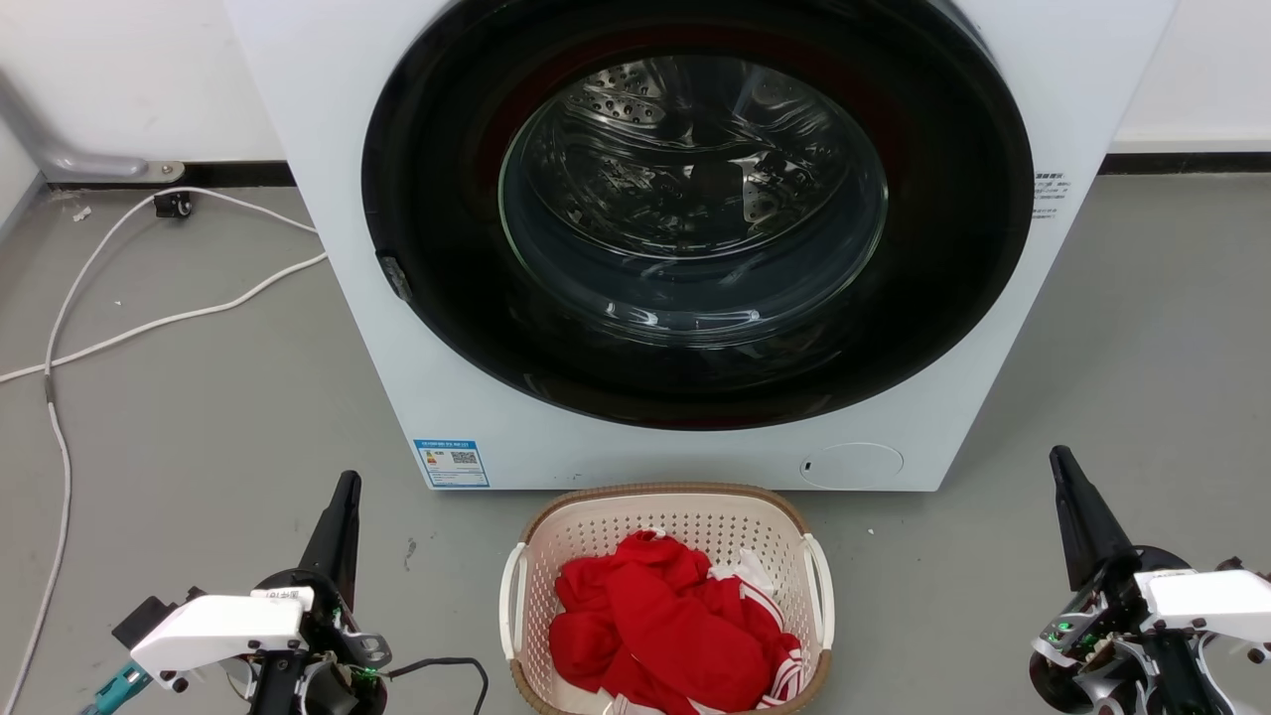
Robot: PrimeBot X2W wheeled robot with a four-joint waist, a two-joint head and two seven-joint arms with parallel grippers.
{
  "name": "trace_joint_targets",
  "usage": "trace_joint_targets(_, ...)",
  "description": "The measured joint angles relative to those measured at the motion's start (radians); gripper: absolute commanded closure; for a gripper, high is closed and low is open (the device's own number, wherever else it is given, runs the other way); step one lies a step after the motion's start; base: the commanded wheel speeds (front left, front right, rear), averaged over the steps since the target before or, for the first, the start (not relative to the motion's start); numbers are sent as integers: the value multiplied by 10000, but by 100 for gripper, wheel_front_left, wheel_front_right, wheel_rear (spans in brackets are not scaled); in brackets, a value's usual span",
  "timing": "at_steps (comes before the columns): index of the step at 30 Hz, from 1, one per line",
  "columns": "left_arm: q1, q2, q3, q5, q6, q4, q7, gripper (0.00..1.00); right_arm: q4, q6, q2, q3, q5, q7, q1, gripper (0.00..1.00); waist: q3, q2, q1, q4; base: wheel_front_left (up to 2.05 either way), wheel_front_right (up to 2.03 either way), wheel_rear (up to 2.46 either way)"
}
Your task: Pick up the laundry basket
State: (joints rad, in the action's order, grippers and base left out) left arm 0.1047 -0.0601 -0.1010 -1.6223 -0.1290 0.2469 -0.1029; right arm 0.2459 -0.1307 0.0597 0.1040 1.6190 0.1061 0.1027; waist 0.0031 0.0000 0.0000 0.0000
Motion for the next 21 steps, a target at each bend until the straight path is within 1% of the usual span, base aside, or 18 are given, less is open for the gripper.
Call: trace_joint_targets(21,2,25,-29,17,0,2,-13,100,2,0,-12,27,-12,8,1,100,0,0,0,0,0,0,0)
